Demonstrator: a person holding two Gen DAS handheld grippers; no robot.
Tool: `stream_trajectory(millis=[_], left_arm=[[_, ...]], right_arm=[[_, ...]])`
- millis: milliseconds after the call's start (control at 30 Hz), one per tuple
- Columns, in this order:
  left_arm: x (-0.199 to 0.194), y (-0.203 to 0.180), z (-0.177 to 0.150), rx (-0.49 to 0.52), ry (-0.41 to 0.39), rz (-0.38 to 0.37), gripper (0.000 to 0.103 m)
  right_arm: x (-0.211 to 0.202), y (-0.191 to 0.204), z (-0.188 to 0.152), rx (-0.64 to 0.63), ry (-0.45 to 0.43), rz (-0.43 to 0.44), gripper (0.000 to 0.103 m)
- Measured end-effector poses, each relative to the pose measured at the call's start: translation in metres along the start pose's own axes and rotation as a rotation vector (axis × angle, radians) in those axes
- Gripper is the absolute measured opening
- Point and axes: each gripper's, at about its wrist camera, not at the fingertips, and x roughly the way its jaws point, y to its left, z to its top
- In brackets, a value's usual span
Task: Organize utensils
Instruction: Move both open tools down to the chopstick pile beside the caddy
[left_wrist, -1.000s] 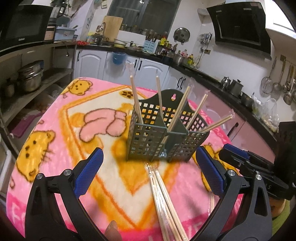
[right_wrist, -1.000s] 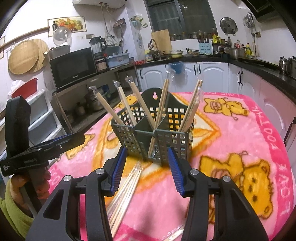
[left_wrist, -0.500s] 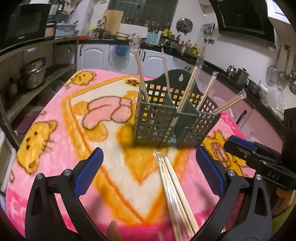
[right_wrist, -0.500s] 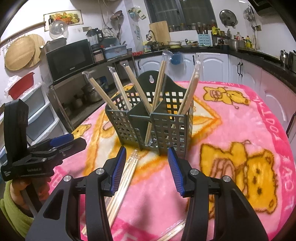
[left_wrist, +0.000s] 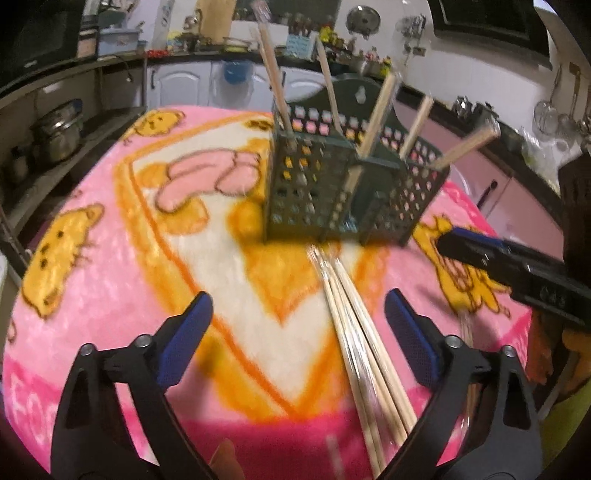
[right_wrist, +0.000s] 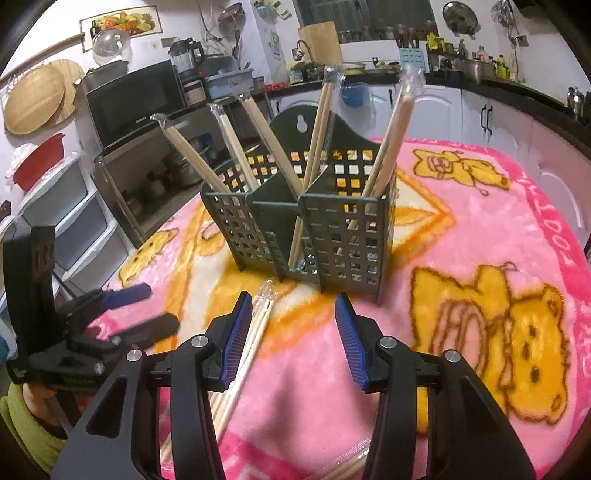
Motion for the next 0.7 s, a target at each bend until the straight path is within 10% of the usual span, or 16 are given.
stream_trajectory(millis=[700], left_arm=[[0.031,-0.017,-0.031,0.053,0.137,0.011,0.046]], right_arm=[[0.085,0.015,0.010,-0.053,0.219,0.034,0.045]])
